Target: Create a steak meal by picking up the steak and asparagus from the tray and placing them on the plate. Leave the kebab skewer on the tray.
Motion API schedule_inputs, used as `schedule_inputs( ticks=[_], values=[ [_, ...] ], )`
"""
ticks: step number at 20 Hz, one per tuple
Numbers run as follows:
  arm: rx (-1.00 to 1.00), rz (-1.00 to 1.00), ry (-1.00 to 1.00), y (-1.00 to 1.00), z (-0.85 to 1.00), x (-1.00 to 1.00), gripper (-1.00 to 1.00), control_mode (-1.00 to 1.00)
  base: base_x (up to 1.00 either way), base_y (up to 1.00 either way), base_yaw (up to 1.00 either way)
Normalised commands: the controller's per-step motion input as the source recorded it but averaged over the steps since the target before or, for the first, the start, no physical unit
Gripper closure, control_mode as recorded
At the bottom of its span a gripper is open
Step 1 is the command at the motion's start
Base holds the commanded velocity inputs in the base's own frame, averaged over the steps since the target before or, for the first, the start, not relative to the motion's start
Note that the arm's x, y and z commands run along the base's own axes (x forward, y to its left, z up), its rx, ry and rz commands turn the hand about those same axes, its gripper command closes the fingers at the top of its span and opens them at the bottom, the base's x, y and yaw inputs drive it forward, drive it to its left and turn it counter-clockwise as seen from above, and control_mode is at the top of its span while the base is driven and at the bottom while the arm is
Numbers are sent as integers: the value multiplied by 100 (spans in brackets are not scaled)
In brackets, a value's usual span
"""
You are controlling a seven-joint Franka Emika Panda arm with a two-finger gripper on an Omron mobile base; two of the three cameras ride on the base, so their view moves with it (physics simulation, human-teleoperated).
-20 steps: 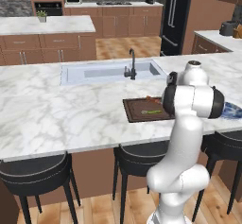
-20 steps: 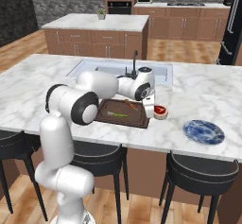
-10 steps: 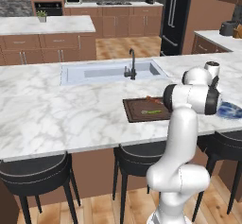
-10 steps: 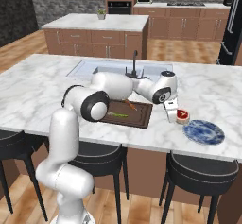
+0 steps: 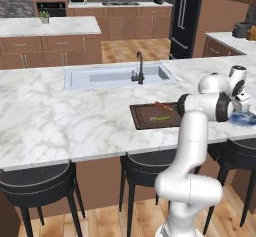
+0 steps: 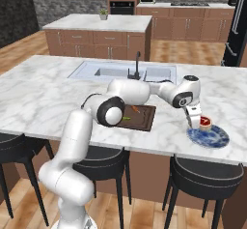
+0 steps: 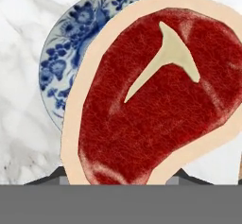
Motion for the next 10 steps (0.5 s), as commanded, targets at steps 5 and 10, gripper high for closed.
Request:
schedule_inputs(
  ticks=[5, 10],
  values=[
    [0, 0, 3, -40, -25, 0, 100, -100, 0, 0, 0],
    [0, 0, 0, -31, -45, 0, 100, -100, 0, 0, 0]
  ],
)
